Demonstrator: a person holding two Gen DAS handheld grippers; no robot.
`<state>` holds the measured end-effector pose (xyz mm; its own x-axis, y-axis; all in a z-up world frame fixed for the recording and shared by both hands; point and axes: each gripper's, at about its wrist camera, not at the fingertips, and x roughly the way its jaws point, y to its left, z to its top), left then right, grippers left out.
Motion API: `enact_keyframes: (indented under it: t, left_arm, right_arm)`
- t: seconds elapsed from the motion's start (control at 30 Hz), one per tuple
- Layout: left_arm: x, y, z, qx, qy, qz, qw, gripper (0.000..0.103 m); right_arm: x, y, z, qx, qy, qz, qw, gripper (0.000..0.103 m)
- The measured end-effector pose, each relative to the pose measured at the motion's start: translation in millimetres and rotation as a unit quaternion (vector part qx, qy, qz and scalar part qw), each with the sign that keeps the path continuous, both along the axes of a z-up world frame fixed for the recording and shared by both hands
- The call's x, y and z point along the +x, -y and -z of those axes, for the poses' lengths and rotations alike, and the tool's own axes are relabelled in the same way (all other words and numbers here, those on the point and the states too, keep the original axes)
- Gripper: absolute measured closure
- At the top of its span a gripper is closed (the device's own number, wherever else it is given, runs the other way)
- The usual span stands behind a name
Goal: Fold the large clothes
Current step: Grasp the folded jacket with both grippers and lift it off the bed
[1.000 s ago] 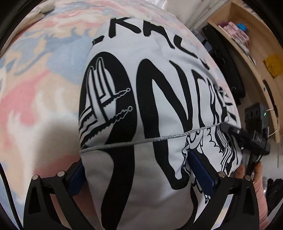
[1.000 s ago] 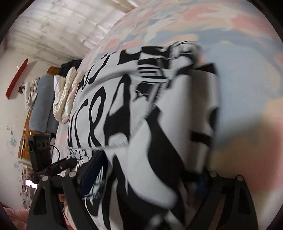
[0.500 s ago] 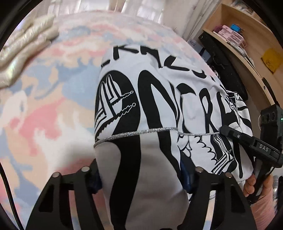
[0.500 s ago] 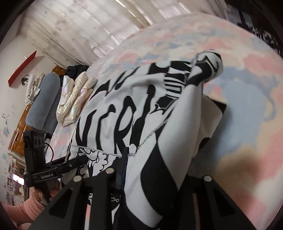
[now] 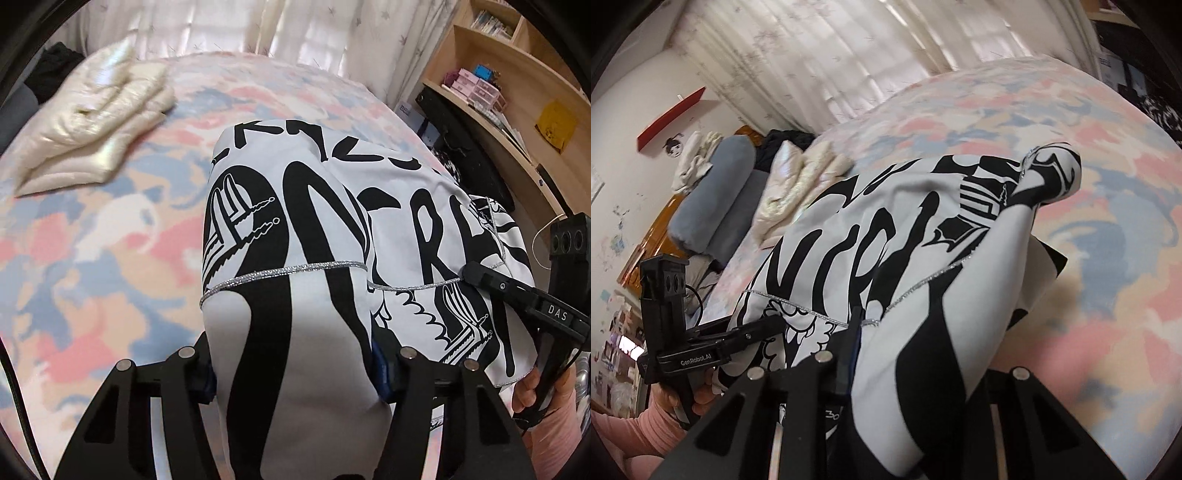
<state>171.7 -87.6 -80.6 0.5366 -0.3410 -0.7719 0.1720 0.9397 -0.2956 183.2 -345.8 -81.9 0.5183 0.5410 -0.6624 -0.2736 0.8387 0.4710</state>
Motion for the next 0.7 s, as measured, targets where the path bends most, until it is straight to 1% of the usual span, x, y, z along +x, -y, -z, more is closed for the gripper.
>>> enact_keyframes:
  t: [0.13,0.17,0.33,0.43,0.5,0.63,0.7]
  left_arm:
    - [-15.3,-42.9,-18.1,0.002,0.015,-0.018,0.9997,0.044]
    - [-18.6,-59.2,-24.5,0.002,0.019,-0.024,0.9995,0.044]
    - [-12.5,-129.8,-57.5,0.005,0.038,-0.051,0.998,0.044]
    - [6.7,-176.5,-82.6,0.012,0.049,-0.065,0.9966,0.044]
    - [28.0,-210.5,-101.1,0.02,0.059,-0.073,0.9954,0.044]
    - [79.0,-268.3,-133.7,0.039,0.085,-0.08,0.9924,0.044]
    - [114.0,-299.0,-150.6,0.049,0.098,-0.082,0.9906,0.044]
  right_arm:
    - [-4.5,-36.8,-13.7,0.008,0.013,-0.018,1.0,0.079]
    - [-4.2,-49.2,-18.9,0.011,0.017,-0.025,0.999,0.079]
    - [7.0,-112.4,-44.1,0.027,0.045,-0.056,0.997,0.079]
    - [29.1,-156.7,-61.6,0.037,0.059,-0.073,0.995,0.079]
    - [51.2,-187.5,-73.6,0.045,0.066,-0.084,0.993,0.079]
    - [106.3,-251.0,-101.0,0.071,0.089,-0.092,0.989,0.079]
    - [132.6,-276.9,-112.2,0.085,0.098,-0.092,0.987,0.079]
